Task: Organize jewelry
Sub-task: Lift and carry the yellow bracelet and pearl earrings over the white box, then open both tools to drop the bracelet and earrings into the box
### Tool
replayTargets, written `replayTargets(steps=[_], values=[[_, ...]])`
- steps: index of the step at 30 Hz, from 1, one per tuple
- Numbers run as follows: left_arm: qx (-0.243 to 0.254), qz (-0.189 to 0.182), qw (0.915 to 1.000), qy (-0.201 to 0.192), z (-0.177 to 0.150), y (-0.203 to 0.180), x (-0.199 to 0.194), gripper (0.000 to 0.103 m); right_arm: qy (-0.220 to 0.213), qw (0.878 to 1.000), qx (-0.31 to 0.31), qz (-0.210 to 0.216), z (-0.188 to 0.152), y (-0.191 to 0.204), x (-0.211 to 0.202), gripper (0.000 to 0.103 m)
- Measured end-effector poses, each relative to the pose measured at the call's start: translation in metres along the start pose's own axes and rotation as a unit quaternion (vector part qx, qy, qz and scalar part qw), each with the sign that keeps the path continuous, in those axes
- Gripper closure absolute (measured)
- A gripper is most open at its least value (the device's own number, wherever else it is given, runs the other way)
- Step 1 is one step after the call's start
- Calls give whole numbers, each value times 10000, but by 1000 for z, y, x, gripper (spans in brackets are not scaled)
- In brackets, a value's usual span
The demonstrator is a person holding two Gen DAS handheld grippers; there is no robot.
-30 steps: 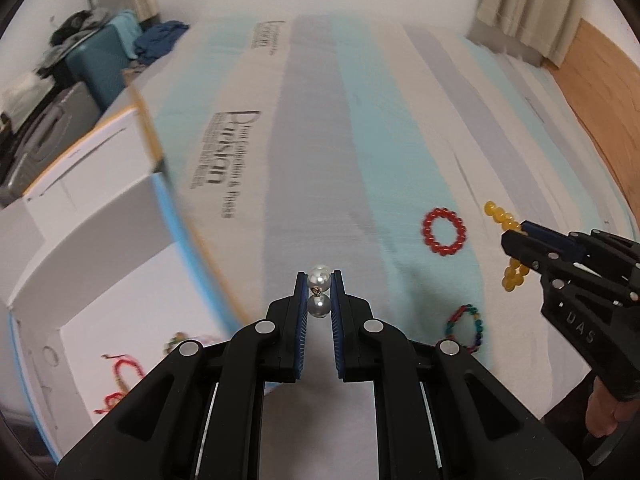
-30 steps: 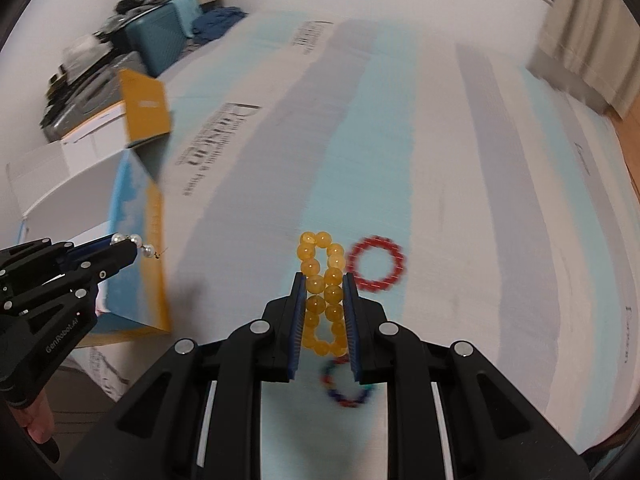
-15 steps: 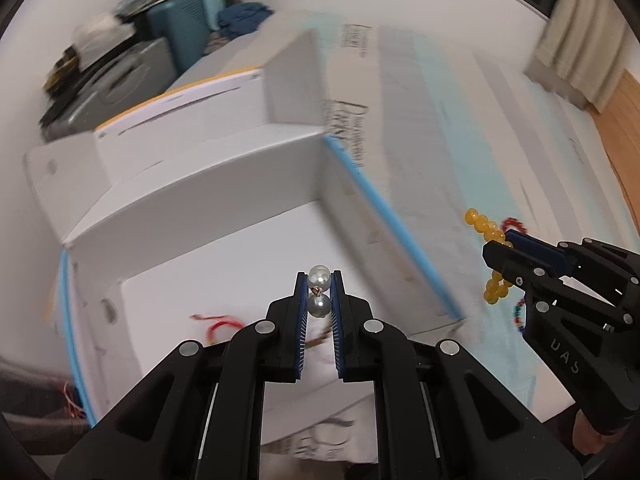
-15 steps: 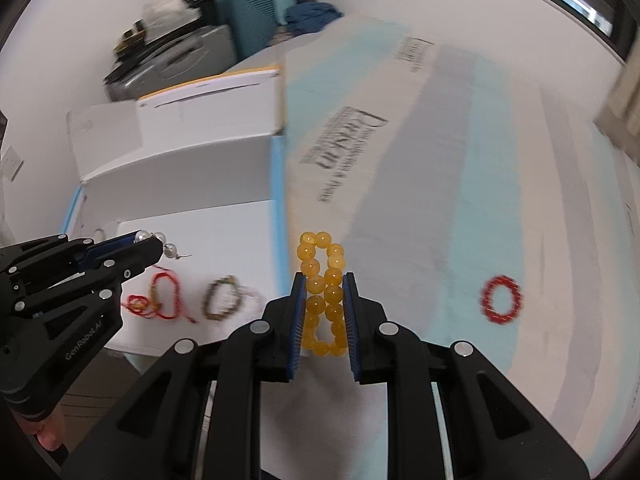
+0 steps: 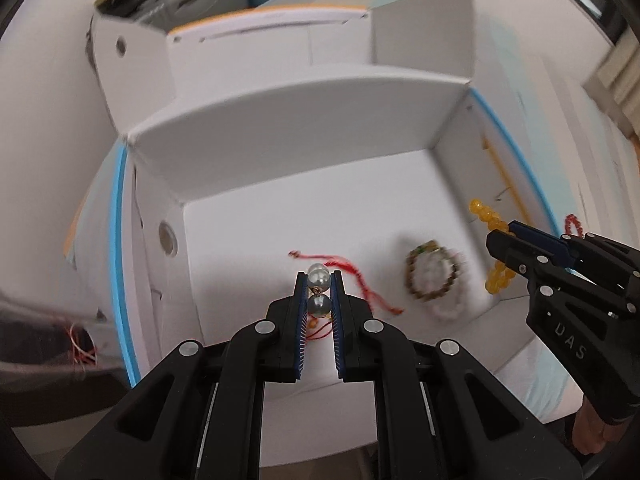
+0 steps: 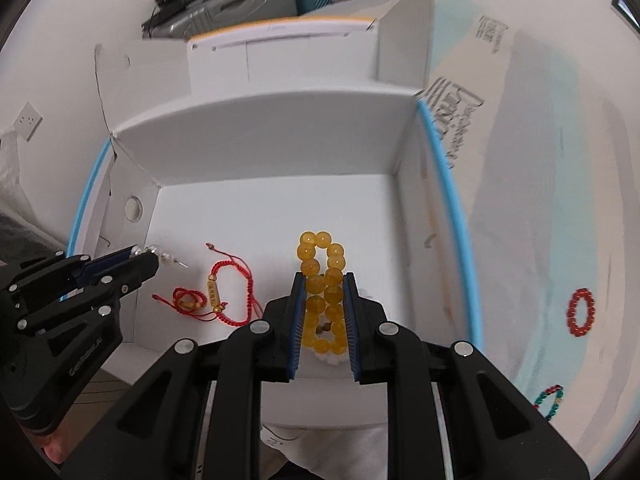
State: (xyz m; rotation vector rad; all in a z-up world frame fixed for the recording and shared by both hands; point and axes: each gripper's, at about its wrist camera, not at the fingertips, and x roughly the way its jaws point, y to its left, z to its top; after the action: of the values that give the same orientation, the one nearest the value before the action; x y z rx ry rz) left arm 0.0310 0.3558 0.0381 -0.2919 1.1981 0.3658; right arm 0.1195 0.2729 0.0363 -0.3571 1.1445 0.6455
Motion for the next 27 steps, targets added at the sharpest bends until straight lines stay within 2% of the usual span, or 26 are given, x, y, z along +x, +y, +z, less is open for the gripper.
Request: replayTargets(steps=[10,17,21,23,24,25,26,27], values=[[-334,-78,9962,805,-3,17,46,93,728,9972,14,-136,12,11,54,86],[-312,-74,9951,937,-5,17,58,93,966,9951,7,-211,10,7,76,85],[-80,164,9967,788,-6,11,52,91,964,9951,-5,-218,10,9,78,83],[-34,223,9973,692,-6,8,46,90,888,9958,-19,-230,10,10,73,67],[-28,213,9976,664,-6,5,43,86,851,9961,-10,-228,10,10,71,65],[-24,222,9978,619,-7,4,39,70,789,9966,-11,-219,10,10,66,61],[-49,274,9982,523,-7,3,33,59,741,9970,-7,-226,10,10,63,55],[-79,318,9986,407,-8,3,27,43,686,9974,14,-233,10,9,58,52]])
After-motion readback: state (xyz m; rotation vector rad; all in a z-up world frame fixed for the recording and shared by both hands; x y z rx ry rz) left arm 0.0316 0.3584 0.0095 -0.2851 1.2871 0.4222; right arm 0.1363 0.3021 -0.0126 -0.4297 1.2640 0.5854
